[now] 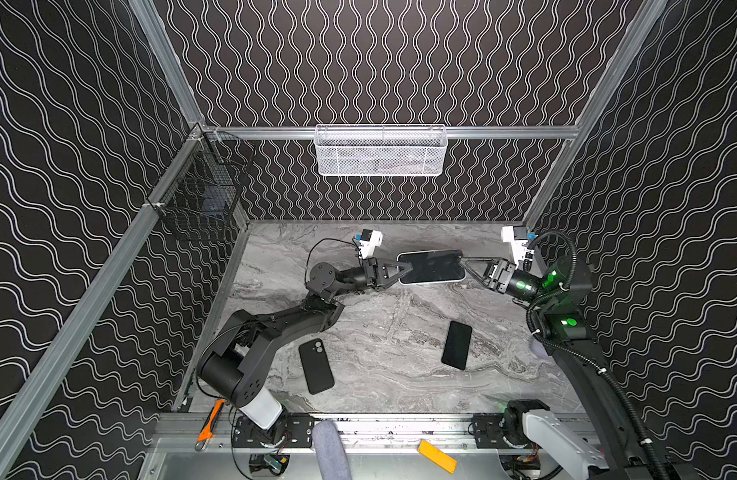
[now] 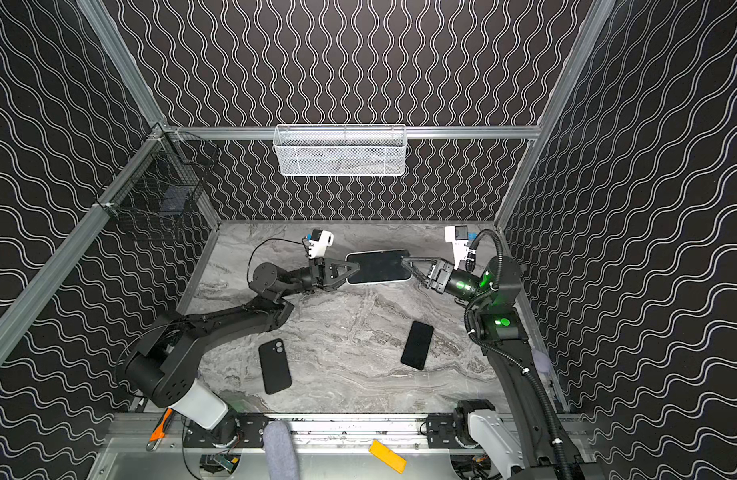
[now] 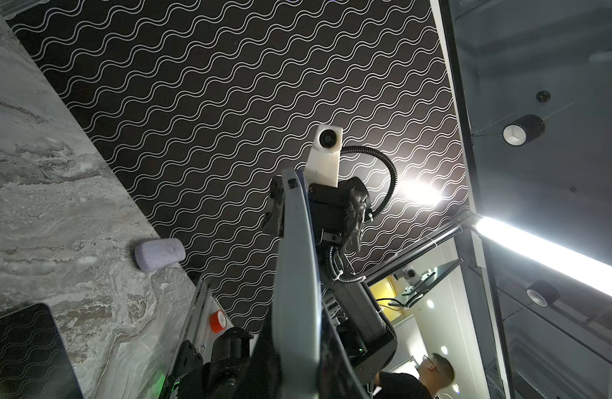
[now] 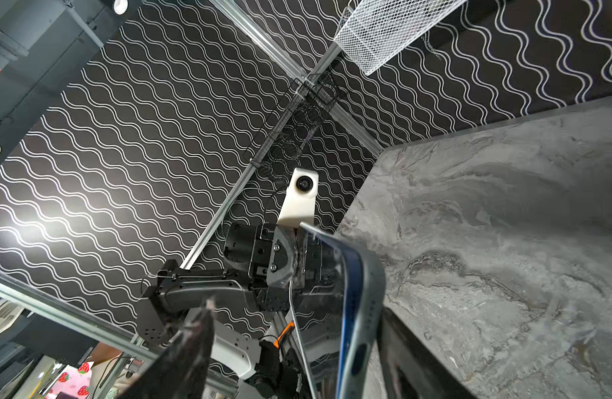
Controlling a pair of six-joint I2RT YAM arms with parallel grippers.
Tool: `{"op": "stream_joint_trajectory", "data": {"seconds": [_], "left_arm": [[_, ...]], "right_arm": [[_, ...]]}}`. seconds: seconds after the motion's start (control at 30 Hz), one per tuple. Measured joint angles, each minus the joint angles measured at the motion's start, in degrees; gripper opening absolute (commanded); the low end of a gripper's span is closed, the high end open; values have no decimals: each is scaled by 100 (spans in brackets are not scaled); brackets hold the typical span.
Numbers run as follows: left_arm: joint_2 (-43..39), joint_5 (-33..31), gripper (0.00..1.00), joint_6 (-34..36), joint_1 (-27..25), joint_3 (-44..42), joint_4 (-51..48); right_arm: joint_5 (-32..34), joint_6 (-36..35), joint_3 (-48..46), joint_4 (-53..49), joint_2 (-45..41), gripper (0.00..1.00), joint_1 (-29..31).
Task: Put the phone into the phone case
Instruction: 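Lay the cased phone flat and open the right gripper while the left holds it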
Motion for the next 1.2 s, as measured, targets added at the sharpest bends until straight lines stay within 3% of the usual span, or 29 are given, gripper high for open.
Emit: {"op": "stream_joint_trajectory", "data": {"seconds": [0.2, 0.47, 0.7, 0.8, 0.87, 0.97, 1.1, 1.2], "left_arm": [[15, 304, 0, 9, -7, -57, 7], [-345, 640, 0, 308, -22, -59, -533], [-529, 686, 0, 638, -22, -68, -1209], [-553, 680, 0, 767, -22, -61, -1381], [-549, 658, 0, 774, -22, -61, -1414], [-544, 638, 0, 769, -22, -57, -1375], [-590, 638, 0, 767, -22, -55, -1394], [-704, 640, 0, 796, -22, -55, -1419]], "right_arm": [[22, 17, 129, 92, 313, 73, -13], [-57, 96, 76, 236, 378, 48, -2], [-170, 46, -2, 249, 289, 36, 13], [-223, -13, -4, 227, 240, 44, 22], [-251, -44, -4, 131, 219, 66, 26], [-107, -258, -4, -149, 140, 78, 28], [348, -448, -4, -503, -57, 86, 17], [651, -527, 17, -684, -101, 86, 11]]}}
